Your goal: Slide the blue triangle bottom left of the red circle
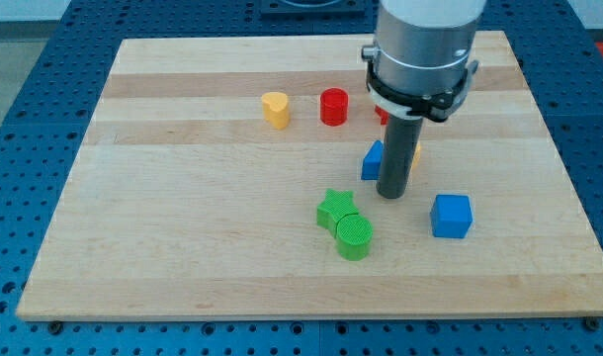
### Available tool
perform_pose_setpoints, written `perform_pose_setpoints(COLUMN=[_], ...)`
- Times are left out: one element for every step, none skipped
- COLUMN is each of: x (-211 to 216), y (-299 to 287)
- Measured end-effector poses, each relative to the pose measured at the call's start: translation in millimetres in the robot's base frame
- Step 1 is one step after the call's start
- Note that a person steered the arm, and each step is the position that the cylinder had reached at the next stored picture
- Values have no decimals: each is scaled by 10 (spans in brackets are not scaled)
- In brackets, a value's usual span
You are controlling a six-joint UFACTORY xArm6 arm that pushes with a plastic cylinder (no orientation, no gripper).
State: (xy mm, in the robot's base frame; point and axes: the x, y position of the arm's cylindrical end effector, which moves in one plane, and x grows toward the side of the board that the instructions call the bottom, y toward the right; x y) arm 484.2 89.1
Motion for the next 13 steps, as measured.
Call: perform_pose_setpoints(x=[13, -148, -212, -229, -327, -327, -328, -349, -349, -360, -390, -531, -545], y=[23, 82, 82, 38, -124, -274, -320, -162, 28, 33, 28, -29, -143])
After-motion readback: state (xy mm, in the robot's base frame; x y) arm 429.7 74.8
